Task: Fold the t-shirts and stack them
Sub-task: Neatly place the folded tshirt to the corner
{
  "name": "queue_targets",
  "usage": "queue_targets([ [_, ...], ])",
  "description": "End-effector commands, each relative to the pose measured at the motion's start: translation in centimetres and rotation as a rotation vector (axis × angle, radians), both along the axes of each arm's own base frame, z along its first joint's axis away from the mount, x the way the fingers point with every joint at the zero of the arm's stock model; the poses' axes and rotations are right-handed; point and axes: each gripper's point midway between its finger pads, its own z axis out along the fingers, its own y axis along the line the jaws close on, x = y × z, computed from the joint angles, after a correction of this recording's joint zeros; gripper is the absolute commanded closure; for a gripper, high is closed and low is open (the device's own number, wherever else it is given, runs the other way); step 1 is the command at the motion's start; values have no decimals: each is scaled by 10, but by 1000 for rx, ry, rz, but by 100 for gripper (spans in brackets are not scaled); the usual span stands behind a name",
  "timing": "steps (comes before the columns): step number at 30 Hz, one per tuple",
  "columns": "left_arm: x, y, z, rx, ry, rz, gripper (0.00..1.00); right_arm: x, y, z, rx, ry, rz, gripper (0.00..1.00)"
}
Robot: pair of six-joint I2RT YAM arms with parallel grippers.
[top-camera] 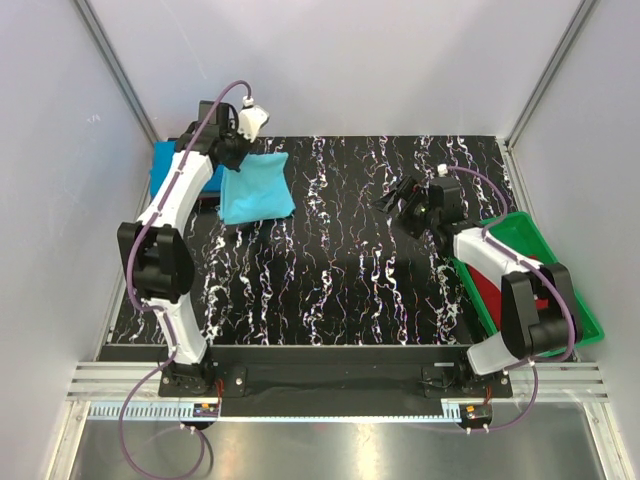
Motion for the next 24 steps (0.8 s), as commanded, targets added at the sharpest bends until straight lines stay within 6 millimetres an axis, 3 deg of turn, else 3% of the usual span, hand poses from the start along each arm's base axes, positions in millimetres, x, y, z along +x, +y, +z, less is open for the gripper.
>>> queue_targets([
  [1,0,28,52,139,-152,-1,100,15,3,14,10,-47,13,0],
  [11,22,95,81,283,-233,145,100,22,10,6,29,-41,30,0],
  [17,37,115,102,317,-322,167,100,27,12,3,19,-39,46,0],
  [22,56,123,109,280,-349,222,100,29,10,0,3,-40,43,0],
  [24,62,137,108,269,-348,260,100,30,10,-3,-1,-37,43,0],
])
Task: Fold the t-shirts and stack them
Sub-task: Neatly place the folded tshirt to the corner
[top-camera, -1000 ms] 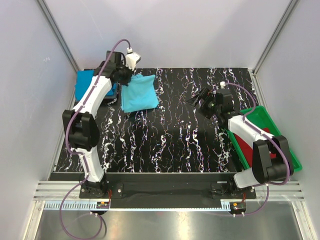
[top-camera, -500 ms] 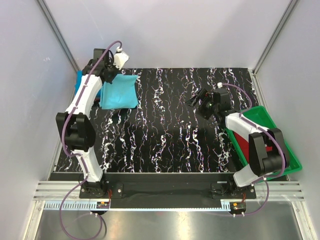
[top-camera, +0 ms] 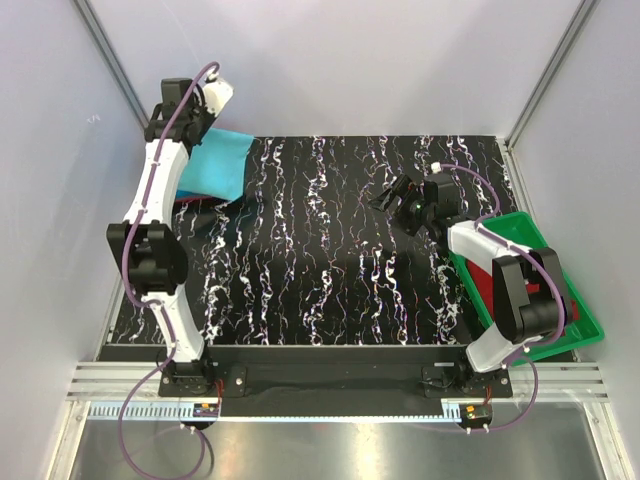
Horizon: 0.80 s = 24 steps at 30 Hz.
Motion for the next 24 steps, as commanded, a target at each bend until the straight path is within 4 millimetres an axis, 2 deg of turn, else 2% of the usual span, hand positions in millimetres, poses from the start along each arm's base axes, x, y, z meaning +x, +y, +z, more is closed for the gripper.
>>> queue_targets([
  [1,24,23,41,-5,-152,82,100,15,2,15,0,-71,14,0],
  [4,31,35,36,21,-151,140,100,16,3,10,1,-64,19,0],
  [5,34,38,30,20,-140,147,100,16,4,9,3,-60,21,0],
  [9,39,46,25,12,-140,167,100,19,5,5,4,-57,20,0],
  [17,49,85,5,13,-128,287,100,22,6,-9,1,-33,21,0],
  [21,58,105,6,37,-181,357,100,24,6,-13,3,-27,21,0],
  [22,62,107,-2,42,-174,358,100,25,7,-14,2,-25,21,0],
  [24,67,114,1,42,-197,370,100,26,7,-13,2,-28,21,0],
])
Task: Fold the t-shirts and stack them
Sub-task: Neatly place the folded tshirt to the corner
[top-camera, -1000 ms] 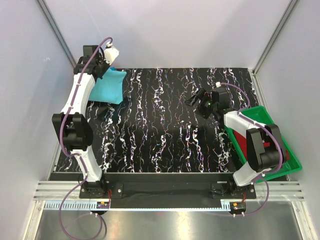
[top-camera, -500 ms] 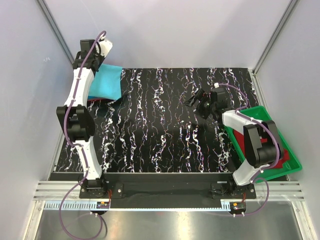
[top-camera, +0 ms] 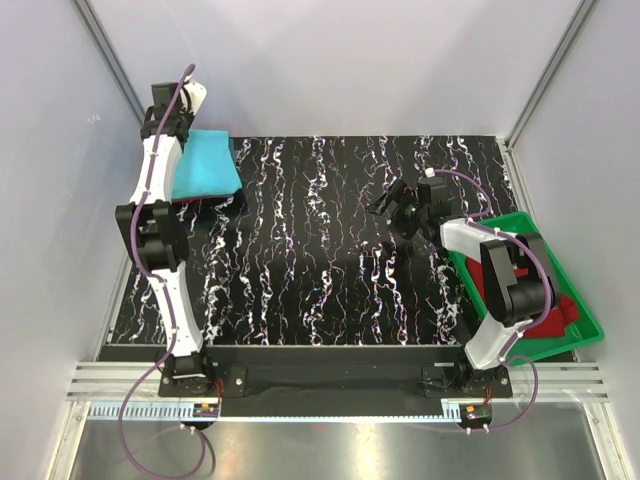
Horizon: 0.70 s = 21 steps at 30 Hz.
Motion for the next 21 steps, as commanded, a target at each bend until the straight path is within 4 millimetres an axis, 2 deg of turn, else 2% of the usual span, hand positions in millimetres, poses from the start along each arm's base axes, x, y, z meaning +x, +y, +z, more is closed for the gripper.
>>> queue_targets([
  [1,19,26,47,42,-183,87,100,16,4,21,15,-81,17,0],
  [5,28,41,40,41,-228,128,100,16,3,20,8,-84,14,0],
  [7,38,42,46,57,-283,115,100,15,3,19,9,-82,15,0],
  [8,41,40,37,56,-279,97,100,16,3,18,10,-82,17,0],
  [9,48,36,40,71,-305,58,100,15,4,18,15,-79,22,0],
  [10,52,36,32,77,-305,52,100,15,5,17,16,-77,25,0],
  [12,58,40,29,94,-324,57,100,16,6,17,21,-77,27,0],
  [13,60,45,21,109,-316,80,100,16,5,16,21,-74,27,0],
  [15,63,52,23,133,-335,97,100,15,6,14,21,-70,30,0],
  [18,71,51,9,142,-318,45,100,15,8,14,28,-66,33,0],
  [19,72,51,-6,147,-294,43,100,15,8,13,32,-62,34,0],
  [20,76,55,-1,160,-338,54,92,16,9,13,36,-63,37,0],
  [21,74,60,-2,177,-345,86,66,16,10,12,37,-59,40,0],
])
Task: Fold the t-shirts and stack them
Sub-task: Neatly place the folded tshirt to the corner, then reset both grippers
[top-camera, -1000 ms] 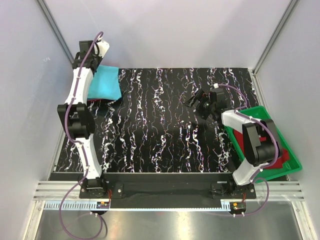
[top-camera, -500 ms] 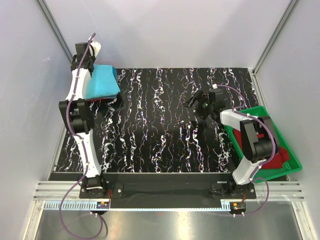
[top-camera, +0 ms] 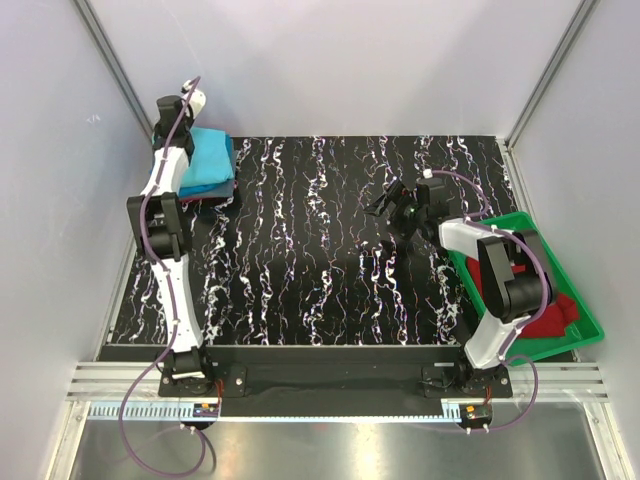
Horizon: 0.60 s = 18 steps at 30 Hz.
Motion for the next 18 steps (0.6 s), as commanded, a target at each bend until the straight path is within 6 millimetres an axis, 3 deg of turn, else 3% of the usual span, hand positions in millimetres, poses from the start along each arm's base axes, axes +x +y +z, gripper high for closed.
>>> queue_targets([
  [1,11,22,32,70,-167,62,51,16,5,18,24,-68,19,0],
  [2,11,26,34,69,-182,86,43,16,6,17,22,-66,20,0],
  [4,4,32,44,36,-224,163,38,16,5,14,23,-57,20,1],
  [6,1,25,56,-46,-285,182,31,15,7,15,27,-59,28,0],
  [8,-6,10,71,-102,-301,138,1,16,7,19,22,-72,30,0],
  [9,-7,-8,88,-156,-333,93,1,15,6,19,21,-69,30,0],
  [11,-13,-26,82,-191,-302,74,1,15,7,26,23,-85,38,0],
  [12,-19,-44,95,-195,-311,68,1,15,9,31,31,-95,49,0],
  [14,-32,-69,82,-253,-245,71,1,18,10,42,27,-109,57,0],
  [15,-37,-92,81,-297,-221,45,1,14,7,40,9,-77,53,0],
  [16,-49,-109,95,-349,-225,30,1,14,6,47,3,-83,50,0],
  [17,-59,-126,87,-441,-189,23,1,9,3,49,-9,-55,45,0],
  [18,-75,-154,113,-523,-215,-51,1,8,1,62,-16,-78,34,0],
])
